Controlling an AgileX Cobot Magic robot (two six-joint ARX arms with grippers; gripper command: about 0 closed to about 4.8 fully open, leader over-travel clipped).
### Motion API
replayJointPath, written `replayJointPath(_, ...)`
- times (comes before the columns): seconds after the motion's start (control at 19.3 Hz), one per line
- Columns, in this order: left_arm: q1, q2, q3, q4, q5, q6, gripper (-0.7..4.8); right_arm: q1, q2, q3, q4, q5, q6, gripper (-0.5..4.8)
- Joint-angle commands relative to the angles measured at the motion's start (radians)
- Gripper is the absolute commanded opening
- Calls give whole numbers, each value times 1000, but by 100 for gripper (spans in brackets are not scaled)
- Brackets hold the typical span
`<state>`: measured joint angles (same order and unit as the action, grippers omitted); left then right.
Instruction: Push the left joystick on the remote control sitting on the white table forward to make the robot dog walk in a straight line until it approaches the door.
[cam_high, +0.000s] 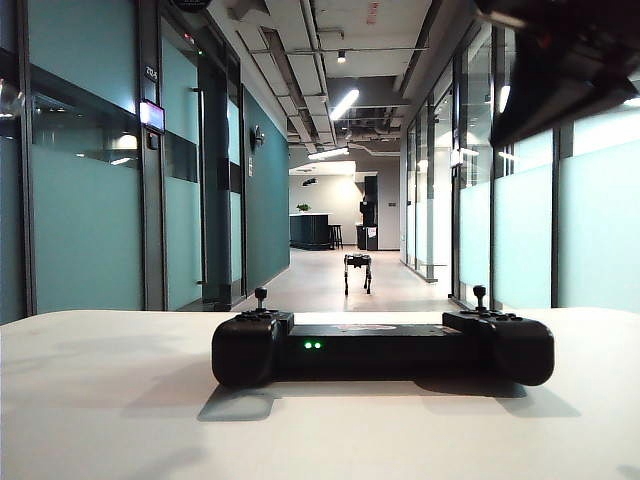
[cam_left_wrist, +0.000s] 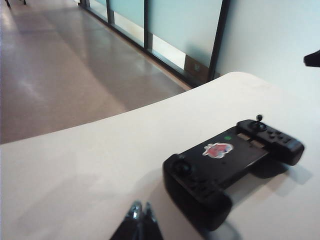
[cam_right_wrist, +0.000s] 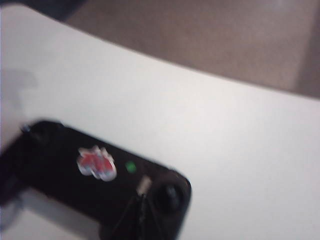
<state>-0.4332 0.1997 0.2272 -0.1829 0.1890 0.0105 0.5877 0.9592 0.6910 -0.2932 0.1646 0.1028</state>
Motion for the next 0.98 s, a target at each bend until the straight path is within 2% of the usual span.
replayJointPath(0.05,0,-48,-42,36,-74,1,-5,1,-6,3,-39,13,0,-1)
replayJointPath(0.16,0,-87,-70,37,-103,-7,-5,1,-16,-6,18,-11,-24,-1)
replayJointPath(0.36,0,-163,-100,49,-113,-7,-5,2,-121,-124,257,-97,-35,-1)
replayJointPath(0.57,0,-174,-100,50,-161,-11,-5,2,-271,-263,269,-100,-65,-1)
replayJointPath(0.98,0,-174,-100,49,-159,-11,-5,0,-650,-475,272,-83,-66,-1)
